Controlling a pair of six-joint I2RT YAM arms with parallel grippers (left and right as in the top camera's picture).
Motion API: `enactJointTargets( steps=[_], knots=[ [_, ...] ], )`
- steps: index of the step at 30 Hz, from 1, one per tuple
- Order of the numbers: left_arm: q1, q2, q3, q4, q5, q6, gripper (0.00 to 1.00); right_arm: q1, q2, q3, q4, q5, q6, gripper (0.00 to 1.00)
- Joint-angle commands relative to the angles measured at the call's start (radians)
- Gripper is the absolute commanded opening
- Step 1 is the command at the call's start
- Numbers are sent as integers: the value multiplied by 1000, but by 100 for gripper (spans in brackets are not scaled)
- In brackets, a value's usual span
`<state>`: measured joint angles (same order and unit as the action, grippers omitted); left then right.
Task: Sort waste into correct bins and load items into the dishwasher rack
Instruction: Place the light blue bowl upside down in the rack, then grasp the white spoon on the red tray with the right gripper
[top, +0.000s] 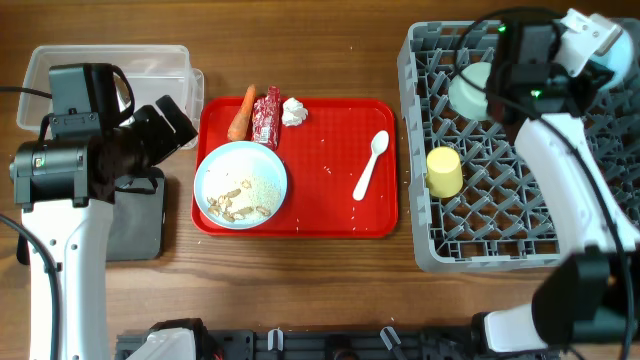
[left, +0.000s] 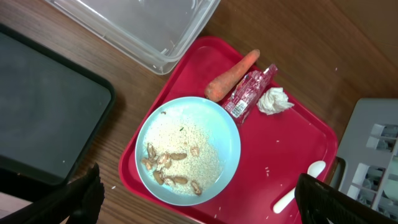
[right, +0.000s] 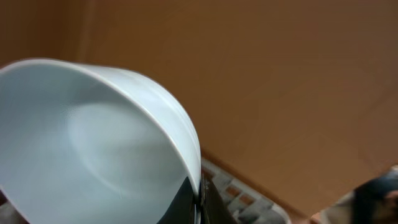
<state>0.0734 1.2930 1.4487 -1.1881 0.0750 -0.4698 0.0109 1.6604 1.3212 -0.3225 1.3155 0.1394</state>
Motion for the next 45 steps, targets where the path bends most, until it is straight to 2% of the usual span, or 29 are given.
enactJointTargets(
  steps=[1,2,4,7,12,19,20,21,23,25,27,32,37,41,42,45],
  knots=[
    [3,2,8,2,-13,-10,100,-80,106,5,137,100,-291,5],
    [3,1,8,2,-13,-10,100,-111,142,5,217,98,-349,4],
    [3,2,8,2,-13,-10,100,-133,171,5,267,33,-407,4],
    [3,1,8,2,-13,-10,100,-133,196,4,266,-94,-427,4],
    [3,1,8,2,-13,-10,100,-142,245,4,282,-117,-428,4],
    [3,1,8,2,-13,-10,100,-85,267,-2,203,-283,-425,5],
    [3,1,8,2,-13,-10,100,-80,267,-2,201,-287,-426,8],
    [3,1,8,2,-13,-10,100,-72,267,-2,198,-288,-427,16],
    [3,2,8,2,-13,-10,100,-55,264,-1,187,-288,-425,55],
    [3,1,8,2,-13,-10,100,-41,249,-1,151,-298,-393,69],
    [3,1,8,2,-13,-10,100,-32,215,1,110,-369,-364,70],
    [3,1,8,2,-13,-10,100,3,16,2,-32,-693,-296,71],
    [3,2,8,2,-13,-10,100,115,-170,2,-132,-994,-213,71],
    [3,2,8,2,-13,-10,100,238,-198,2,-250,-1299,-60,68],
    [3,1,8,2,-13,-10,100,285,-177,1,-303,-1415,30,65],
    [3,1,8,2,-13,-10,100,375,-105,-1,-389,-1512,218,58]
  ],
)
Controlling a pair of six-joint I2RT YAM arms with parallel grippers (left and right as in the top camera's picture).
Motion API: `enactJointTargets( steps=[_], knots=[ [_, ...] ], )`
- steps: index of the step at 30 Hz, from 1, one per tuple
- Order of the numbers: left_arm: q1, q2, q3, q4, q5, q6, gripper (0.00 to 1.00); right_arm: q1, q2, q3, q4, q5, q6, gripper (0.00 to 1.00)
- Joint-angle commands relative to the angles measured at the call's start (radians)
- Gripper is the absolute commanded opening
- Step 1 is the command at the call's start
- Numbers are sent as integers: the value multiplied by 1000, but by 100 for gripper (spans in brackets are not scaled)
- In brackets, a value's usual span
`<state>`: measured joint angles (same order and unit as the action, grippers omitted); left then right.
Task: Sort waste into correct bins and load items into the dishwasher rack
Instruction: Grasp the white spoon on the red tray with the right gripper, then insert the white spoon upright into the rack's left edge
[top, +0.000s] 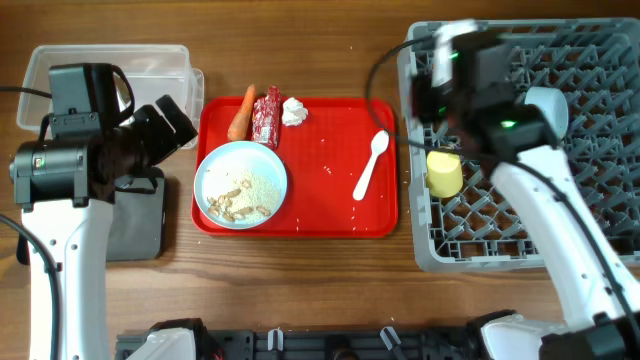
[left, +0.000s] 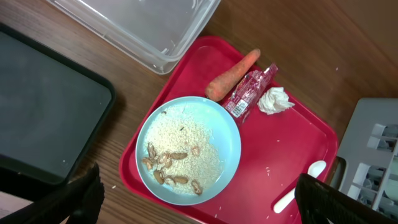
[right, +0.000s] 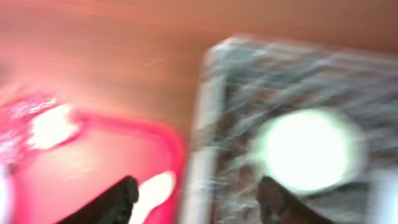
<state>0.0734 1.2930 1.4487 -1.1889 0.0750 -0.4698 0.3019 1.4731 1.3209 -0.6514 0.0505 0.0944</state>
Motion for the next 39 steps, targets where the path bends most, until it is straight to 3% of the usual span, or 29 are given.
enactJointTargets(
  steps=[1,7,12,15,17,18,22,25,31,35,39],
  knots=[
    [3,1,8,2,-13,-10,100,118,122,-1,-98,-220,361,58],
    [3,1,8,2,-13,-10,100,163,405,-1,-77,-41,672,64],
    [3,1,8,2,-13,-10,100,145,537,-1,-32,-81,727,61],
    [3,2,8,2,-13,-10,100,145,574,-1,-28,-72,727,56],
    [3,2,8,2,-13,-10,100,145,579,-1,-13,-74,716,34],
    [3,2,8,2,-13,-10,100,145,572,1,-12,-74,701,22],
    [3,2,8,2,-13,-10,100,145,455,4,16,-80,504,10],
    [3,2,8,2,-13,-10,100,145,324,4,37,-67,341,7],
    [3,2,8,2,-13,-10,100,84,80,4,96,165,100,4],
    [3,1,8,2,-13,-10,100,-10,119,-1,192,269,-112,4],
    [3,1,8,2,-13,-10,100,-65,231,-1,251,264,-180,4]
  ],
)
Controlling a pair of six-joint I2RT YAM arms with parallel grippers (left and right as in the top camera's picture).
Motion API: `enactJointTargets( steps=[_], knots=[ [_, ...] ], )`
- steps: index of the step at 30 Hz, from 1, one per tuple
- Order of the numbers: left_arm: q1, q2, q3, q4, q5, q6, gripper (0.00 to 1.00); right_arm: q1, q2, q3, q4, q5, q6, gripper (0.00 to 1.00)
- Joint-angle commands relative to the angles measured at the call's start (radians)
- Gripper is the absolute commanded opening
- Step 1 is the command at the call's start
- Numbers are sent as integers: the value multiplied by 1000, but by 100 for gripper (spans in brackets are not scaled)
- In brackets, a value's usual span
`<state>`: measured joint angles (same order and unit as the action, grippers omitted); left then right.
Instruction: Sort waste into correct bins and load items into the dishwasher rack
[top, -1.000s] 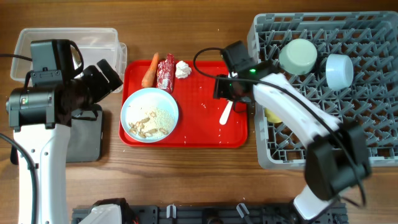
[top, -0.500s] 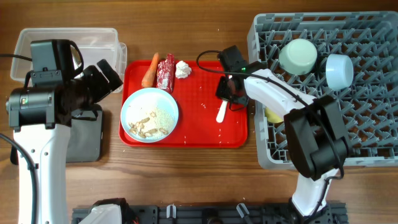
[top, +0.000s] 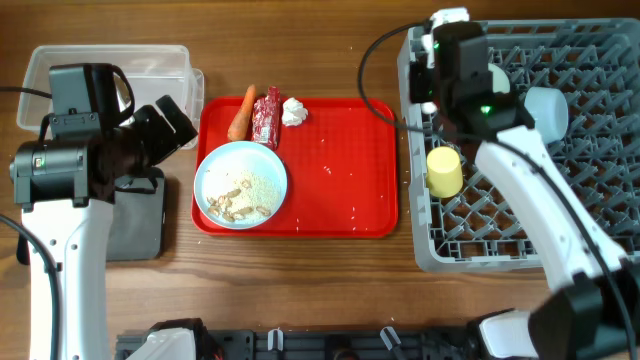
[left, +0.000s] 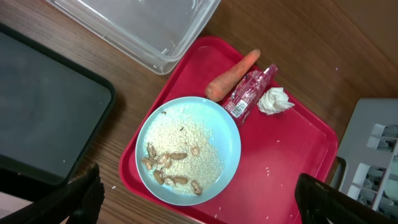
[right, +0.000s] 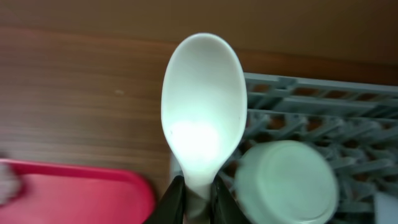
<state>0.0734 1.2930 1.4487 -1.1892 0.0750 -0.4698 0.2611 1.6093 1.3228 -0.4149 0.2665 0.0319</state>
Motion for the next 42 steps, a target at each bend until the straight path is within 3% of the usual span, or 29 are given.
enactJointTargets(
  steps=[1,2,4,8,15,17,21,23,28,30,32,35,37,39,42],
  knots=[
    [3,2,8,3,-13,-10,100,-27,121,-3,13,49,-125,5],
    [3,2,8,3,-13,-10,100,-29,153,-3,9,48,-128,5],
    [3,2,8,3,-13,-10,100,-27,185,-3,-15,48,-86,48],
    [3,1,8,3,-13,-10,100,-23,123,2,-89,-40,95,53],
    [3,2,8,3,-13,-10,100,-18,-229,1,-187,-404,124,61],
    [3,1,8,3,-13,-10,100,-16,-379,1,-248,-533,135,100],
    [3,2,8,3,-13,-10,100,-16,-575,1,-325,-594,269,99],
    [3,2,8,3,-13,-10,100,-16,-630,1,-390,-587,255,100],
    [3,1,8,3,-13,-10,100,-16,-730,-13,-601,-364,115,100],
    [3,2,8,3,-13,-10,100,-17,-750,-50,-608,-343,37,100],
    [3,1,8,3,-13,-10,100,-21,-789,-133,-523,-334,-11,100],
    [3,1,8,3,-13,-10,100,-62,-919,-390,-187,-326,-29,100],
    [3,2,8,3,-13,-10,100,-98,-1073,-674,93,-325,-32,100],
    [3,1,8,3,-13,-10,100,-130,-1226,-884,236,-296,-32,100],
    [3,1,8,3,-13,-10,100,-173,-1388,-1024,295,-229,-32,100]
  ],
)
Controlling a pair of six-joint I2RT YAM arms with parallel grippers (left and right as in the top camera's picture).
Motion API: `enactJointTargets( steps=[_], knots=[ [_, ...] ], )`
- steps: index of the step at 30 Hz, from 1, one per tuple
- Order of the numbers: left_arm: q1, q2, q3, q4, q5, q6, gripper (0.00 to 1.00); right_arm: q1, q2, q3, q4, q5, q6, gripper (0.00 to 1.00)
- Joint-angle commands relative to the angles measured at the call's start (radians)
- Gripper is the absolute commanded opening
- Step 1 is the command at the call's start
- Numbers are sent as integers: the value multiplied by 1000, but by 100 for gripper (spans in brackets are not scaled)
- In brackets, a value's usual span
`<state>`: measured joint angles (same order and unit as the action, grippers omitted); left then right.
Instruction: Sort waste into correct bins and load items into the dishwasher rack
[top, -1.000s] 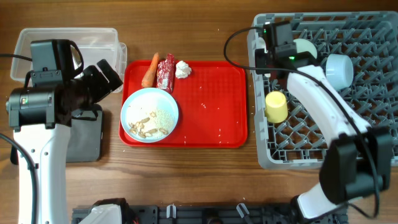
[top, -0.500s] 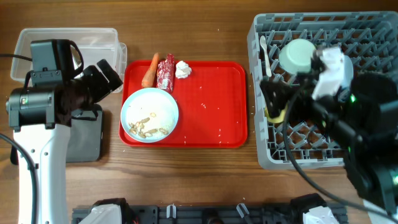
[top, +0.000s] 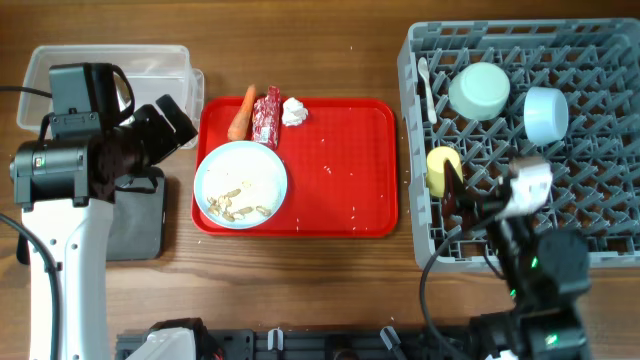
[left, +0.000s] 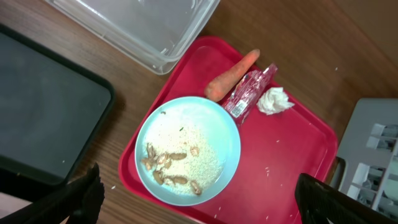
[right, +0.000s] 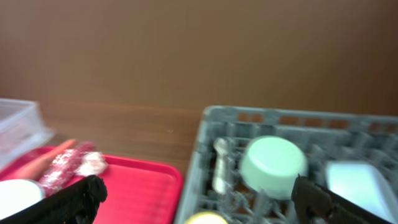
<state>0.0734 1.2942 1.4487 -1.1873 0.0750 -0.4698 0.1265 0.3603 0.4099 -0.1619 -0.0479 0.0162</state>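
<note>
The white spoon (top: 424, 82) lies in the left edge of the grey dishwasher rack (top: 600, 230), beside an upturned pale green cup (top: 480, 90), a light blue bowl (top: 546, 112) and a yellow cup (top: 443, 170). My right gripper (top: 452, 195) hovers over the rack's front left, open and empty (right: 199, 211). On the red tray (top: 345, 190) are a blue plate of food scraps (top: 240, 185), a carrot (top: 241, 113), a red wrapper (top: 266, 115) and a crumpled tissue (top: 293, 111). My left gripper (left: 199, 211) is open, high over the tray's left side.
A clear plastic container (top: 110, 70) stands at the back left, and a black bin (top: 135, 215) sits in front of it, under my left arm. The rack holds many upright tines around the dishes.
The spoon, then held in my right gripper over the rack's back left corner, now lies in the rack. The right gripper is open and has drawn back toward the front. Left arm unchanged.
My right gripper first held the light blue bowl over the rack's back. Then the bowl stood in the rack and the gripper was open near the spoon on the tray. After that it held the spoon above the rack; now the spoon rests there.
</note>
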Motion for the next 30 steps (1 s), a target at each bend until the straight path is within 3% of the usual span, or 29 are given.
enactJointTargets(
  steps=[1,4,8,10,13,30],
  knots=[
    [3,0,8,1,-13,-10,100,-56,-209,-158,46,124,-16,100],
    [3,0,8,1,-13,-10,100,-92,-361,-248,47,213,-17,100],
    [3,0,8,1,-13,-10,100,-156,-357,-343,116,217,-43,100],
    [3,0,8,1,-13,-10,100,-230,-358,-409,235,212,-39,100],
    [3,0,8,1,-13,-10,100,-310,-358,-405,237,213,-43,99],
    [3,0,8,1,-13,-10,100,-316,-356,-405,186,212,-42,100]
  ],
)
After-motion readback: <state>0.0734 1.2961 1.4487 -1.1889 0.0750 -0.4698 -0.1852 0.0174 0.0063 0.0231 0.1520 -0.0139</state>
